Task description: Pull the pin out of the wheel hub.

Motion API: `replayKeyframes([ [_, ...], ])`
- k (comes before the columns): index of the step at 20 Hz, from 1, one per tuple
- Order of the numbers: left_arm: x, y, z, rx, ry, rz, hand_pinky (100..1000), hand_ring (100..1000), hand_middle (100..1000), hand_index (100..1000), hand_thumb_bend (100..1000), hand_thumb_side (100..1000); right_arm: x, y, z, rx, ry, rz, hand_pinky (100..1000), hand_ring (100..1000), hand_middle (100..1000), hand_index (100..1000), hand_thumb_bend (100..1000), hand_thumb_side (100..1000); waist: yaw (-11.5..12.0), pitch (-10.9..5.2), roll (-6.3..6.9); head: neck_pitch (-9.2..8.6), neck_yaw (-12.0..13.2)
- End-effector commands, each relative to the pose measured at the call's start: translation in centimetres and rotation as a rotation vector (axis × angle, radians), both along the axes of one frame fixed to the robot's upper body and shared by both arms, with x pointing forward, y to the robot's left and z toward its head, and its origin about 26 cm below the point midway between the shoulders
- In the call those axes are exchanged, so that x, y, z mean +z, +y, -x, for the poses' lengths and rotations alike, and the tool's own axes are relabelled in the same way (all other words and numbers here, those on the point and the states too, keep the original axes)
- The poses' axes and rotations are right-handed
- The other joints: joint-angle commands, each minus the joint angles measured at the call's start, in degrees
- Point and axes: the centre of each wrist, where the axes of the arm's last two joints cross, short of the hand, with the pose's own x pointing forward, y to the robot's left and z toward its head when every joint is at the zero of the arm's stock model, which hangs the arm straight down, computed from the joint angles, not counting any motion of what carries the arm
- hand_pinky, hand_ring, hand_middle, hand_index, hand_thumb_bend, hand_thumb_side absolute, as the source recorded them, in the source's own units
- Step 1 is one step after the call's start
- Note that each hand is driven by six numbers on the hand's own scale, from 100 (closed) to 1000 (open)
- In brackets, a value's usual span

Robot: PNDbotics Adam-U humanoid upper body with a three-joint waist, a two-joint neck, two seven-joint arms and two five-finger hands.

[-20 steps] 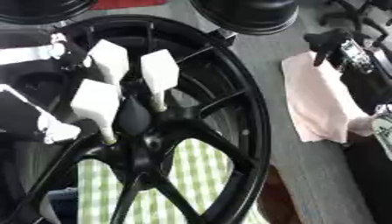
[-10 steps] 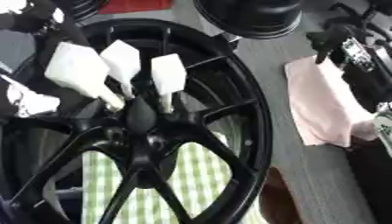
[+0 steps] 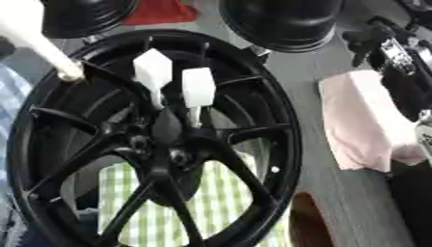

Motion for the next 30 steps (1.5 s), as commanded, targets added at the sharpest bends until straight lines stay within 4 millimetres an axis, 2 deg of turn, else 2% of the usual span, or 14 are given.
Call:
replayKeyframes([
  [1, 1.2, 3.1, 1.4, 0.155, -0.115, 0.043, 708, 375, 321, 355, 267, 100, 1.2, -0.4, 0.4, -0.008, -0.029, 0.025, 964, 916, 399, 660, 100, 668, 0.4, -1.87, -0.06, 0.21, -0.9],
  [5, -1.0, 5.6, 1.8, 0.339, -0.175, 0.072, 706, 386, 335, 374, 271, 100, 0.9, -0.7, 0.5, -0.026, -0.03, 0.02, 963, 916, 400, 660, 100, 665, 1.0, -2.06, -0.36, 0.24, -1.8],
  [8, -3.2, 6.6, 1.5, 0.425, -0.184, 0.097, 720, 416, 369, 421, 276, 100, 0.9, -0.8, 0.6, -0.039, -0.04, 0.005, 964, 916, 400, 660, 100, 661, 1.4, -2.11, -0.7, 0.17, -2.4],
  [9, -4.0, 6.8, 1.4, 0.445, -0.176, 0.107, 724, 424, 378, 433, 283, 129, 0.9, -0.7, 0.6, -0.037, -0.043, 0.0, 963, 916, 400, 660, 100, 660, 1.3, -2.12, -0.83, 0.02, -2.5],
  [11, -5.7, 7.3, 1.0, 0.485, -0.152, 0.119, 743, 466, 426, 488, 315, 216, 1.0, -0.7, 0.5, -0.032, -0.048, -0.006, 963, 915, 401, 660, 100, 657, 1.0, -2.17, -1.05, -0.26, -2.6],
  [12, -6.4, 7.6, 0.8, 0.508, -0.142, 0.122, 778, 528, 495, 550, 337, 336, 1.0, -0.7, 0.5, -0.03, -0.05, -0.008, 963, 915, 401, 660, 100, 660, 0.8, -2.21, -1.14, -0.38, -2.7],
  [13, -7.2, 7.9, 0.6, 0.529, -0.131, 0.119, 814, 600, 580, 672, 373, 438, 0.9, -0.7, 0.5, -0.032, -0.05, -0.009, 963, 915, 401, 661, 100, 656, 0.7, -2.24, -1.19, -0.45, -2.9],
  [14, -7.8, 8.1, 0.4, 0.546, -0.123, 0.11, 878, 732, 718, 803, 461, 601, 0.9, -0.8, 0.6, -0.034, -0.051, -0.009, 962, 915, 402, 662, 100, 655, 0.7, -2.25, -1.21, -0.47, -3.0],
  [15, -8.5, 8.5, 0.2, 0.567, -0.112, 0.097, 917, 775, 767, 849, 513, 681, 0.9, -0.8, 0.6, -0.039, -0.052, -0.01, 963, 915, 401, 661, 100, 656, 0.7, -2.23, -1.26, -0.45, -3.2],
  [16, -9.1, 8.7, 0.0, 0.586, -0.104, 0.085, 940, 797, 784, 875, 540, 725, 0.8, -0.9, 0.6, -0.042, -0.052, -0.011, 962, 915, 401, 661, 100, 657, 0.7, -2.21, -1.32, -0.43, -3.3],
  [18, -9.7, 9.2, -0.2, 0.617, -0.1, 0.081, 949, 804, 795, 884, 517, 774, 0.8, -0.9, 0.6, -0.044, -0.052, -0.01, 962, 915, 401, 661, 100, 656, 0.7, -2.18, -1.43, -0.34, -3.4],
  [22, -9.3, 9.6, -0.2, 0.674, -0.17, 0.159, 926, 774, 764, 851, 469, 744, 0.7, -0.9, 0.7, -0.049, -0.053, -0.009, 963, 916, 401, 661, 100, 656, 0.9, -2.08, -1.57, -0.24, -3.4],
  [24, -8.9, 9.1, 0.2, 0.674, -0.226, 0.237, 891, 715, 695, 805, 414, 673, 0.6, -0.9, 0.7, -0.05, -0.053, -0.009, 962, 916, 400, 661, 100, 657, 0.9, -2.01, -1.65, -0.06, -3.5],
  [30, -10.0, 7.4, 0.8, 0.47, -0.24, 0.463, 880, 665, 639, 779, 423, 654, 0.8, -0.9, 0.7, -0.049, -0.062, -0.005, 961, 915, 400, 661, 100, 655, 0.7, -1.59, -2.11, 0.39, -4.1],
])
